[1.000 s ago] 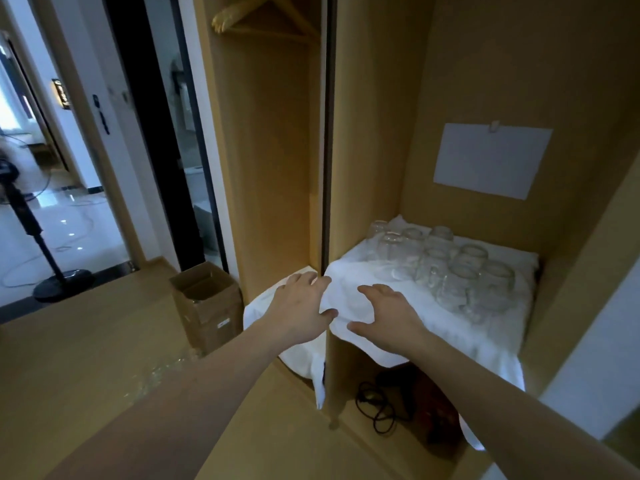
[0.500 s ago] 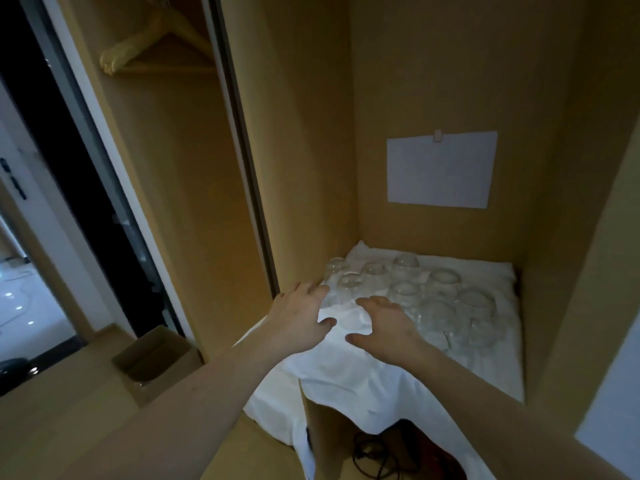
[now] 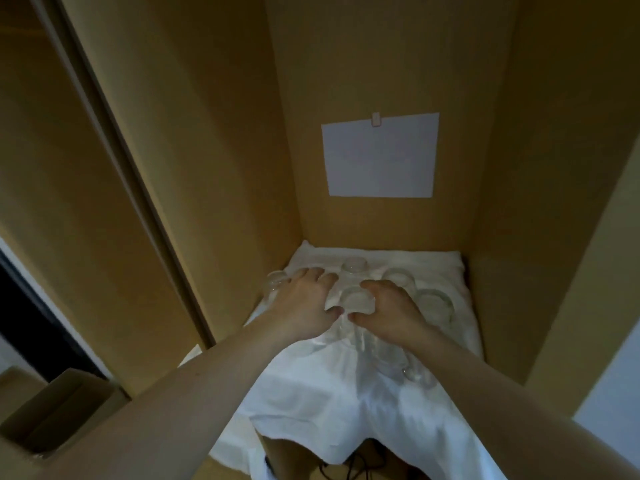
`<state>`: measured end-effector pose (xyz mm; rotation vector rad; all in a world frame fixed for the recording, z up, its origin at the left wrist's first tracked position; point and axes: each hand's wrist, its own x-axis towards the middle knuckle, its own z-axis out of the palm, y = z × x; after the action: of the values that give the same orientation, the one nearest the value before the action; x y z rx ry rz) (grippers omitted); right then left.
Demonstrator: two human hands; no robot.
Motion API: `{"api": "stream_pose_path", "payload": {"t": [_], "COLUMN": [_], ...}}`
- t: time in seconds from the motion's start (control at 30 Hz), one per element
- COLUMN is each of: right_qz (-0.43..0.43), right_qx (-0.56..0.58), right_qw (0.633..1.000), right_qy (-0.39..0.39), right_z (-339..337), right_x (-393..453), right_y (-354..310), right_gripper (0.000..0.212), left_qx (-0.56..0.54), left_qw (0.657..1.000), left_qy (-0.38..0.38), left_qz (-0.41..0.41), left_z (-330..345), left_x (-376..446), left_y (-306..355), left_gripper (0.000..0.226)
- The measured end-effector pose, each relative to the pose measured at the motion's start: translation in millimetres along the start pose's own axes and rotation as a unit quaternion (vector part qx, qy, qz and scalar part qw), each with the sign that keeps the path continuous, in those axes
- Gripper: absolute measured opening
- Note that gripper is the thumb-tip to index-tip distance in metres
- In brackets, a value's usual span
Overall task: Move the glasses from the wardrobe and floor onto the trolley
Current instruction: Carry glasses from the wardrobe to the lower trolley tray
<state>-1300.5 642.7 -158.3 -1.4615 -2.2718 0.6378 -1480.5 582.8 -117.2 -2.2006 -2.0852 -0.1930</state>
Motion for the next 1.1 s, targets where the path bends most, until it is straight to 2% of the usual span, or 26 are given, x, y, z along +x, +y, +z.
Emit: {"api": "stream_pose_path", "payload": {"t": [0.27, 0.43, 0.63, 0.83, 0.93, 1.1], "right_qz": [0.069, 0.118, 0.191, 0.222, 0.239, 0.254], "right_qx": [-0.032, -0.059, -0.104, -0.179, -0.191, -0.156], "right_qw": [0.996, 0.99, 0.976, 0.95, 0.94, 0.947], "right_qy": [0.042, 0.041, -0.02, -0.123, -0.151, -0.119], "right_z": [-12.5, -18.0, -8.5, -5.3, -4.5, -3.1], "right_x": [62.6, 99.2, 125.8, 142.8, 147.9, 150.5], "right_y": [22.7, 36.9, 48.6, 46.5, 45.8, 48.0], "right_gripper": [0.08, 0.081, 0.083, 0.092, 0.099, 0.099], "left_qx": [-0.035, -0.086, -0.087, -0.127, -0.123, -0.15], "left_qw": [0.997, 0.989, 0.968, 0.93, 0.929, 0.934], "left_qy": [-0.03, -0.064, -0.187, -0.298, -0.296, -0.266], "left_qz": [0.056, 0.098, 0.143, 0.172, 0.184, 0.186], "left_z": [16.3, 36.2, 57.6, 65.1, 65.3, 67.8], "left_x": [102.2, 159.2, 203.4, 226.4, 233.6, 240.7], "left_y": [-19.9, -24.0, -25.1, -21.2, -21.1, -25.8], "left_gripper": [0.068, 0.069, 0.078, 0.093, 0.088, 0.079]}}
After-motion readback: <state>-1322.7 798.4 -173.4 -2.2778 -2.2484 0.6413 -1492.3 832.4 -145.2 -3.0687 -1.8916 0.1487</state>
